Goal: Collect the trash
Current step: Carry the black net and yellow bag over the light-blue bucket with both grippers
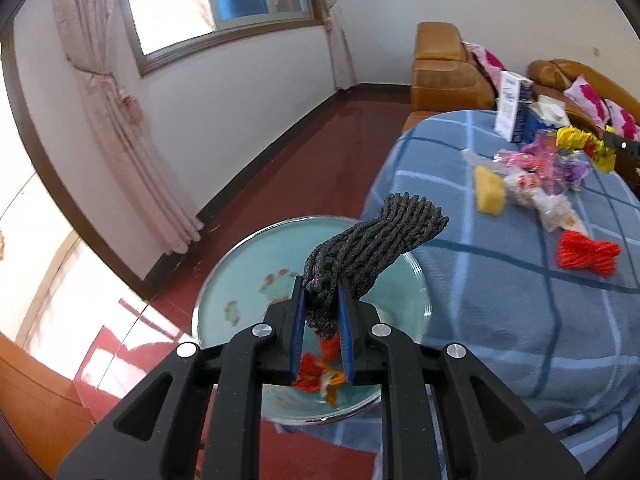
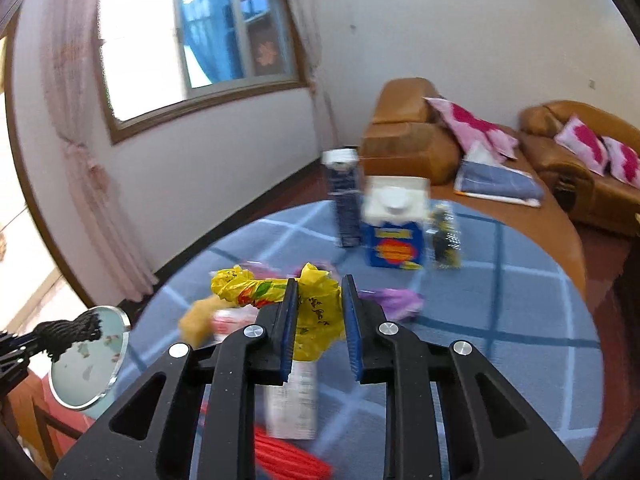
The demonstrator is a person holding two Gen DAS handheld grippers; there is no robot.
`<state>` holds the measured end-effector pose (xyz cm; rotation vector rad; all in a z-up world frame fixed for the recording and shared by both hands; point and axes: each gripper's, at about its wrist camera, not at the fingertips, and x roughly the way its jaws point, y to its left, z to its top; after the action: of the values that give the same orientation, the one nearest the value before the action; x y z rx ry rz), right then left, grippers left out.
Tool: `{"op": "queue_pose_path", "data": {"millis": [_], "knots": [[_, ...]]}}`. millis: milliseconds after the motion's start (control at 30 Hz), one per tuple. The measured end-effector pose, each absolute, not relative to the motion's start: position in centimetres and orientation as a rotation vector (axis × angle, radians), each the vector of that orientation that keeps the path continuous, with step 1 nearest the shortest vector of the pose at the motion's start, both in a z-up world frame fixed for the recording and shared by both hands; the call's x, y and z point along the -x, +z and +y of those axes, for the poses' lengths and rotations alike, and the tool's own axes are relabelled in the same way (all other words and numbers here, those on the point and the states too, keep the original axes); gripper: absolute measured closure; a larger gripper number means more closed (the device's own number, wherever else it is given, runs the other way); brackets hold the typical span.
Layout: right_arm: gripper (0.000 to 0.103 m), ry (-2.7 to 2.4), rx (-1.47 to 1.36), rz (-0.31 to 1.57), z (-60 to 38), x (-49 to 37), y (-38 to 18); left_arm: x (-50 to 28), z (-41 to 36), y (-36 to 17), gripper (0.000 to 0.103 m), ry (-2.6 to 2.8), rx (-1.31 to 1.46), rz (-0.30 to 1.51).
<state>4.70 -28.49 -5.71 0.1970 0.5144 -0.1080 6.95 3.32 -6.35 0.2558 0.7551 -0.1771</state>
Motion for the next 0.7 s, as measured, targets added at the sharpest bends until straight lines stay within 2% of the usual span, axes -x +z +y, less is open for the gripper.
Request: {"op": "queue_pose_path", "data": {"millis": [700], "knots": [[0.081,0.164,0.019,0.571,-13.9,-11.0,-7.5,-7.7,8.2,-7.1,0.088,-0.028,-0.277,0.769]]}}
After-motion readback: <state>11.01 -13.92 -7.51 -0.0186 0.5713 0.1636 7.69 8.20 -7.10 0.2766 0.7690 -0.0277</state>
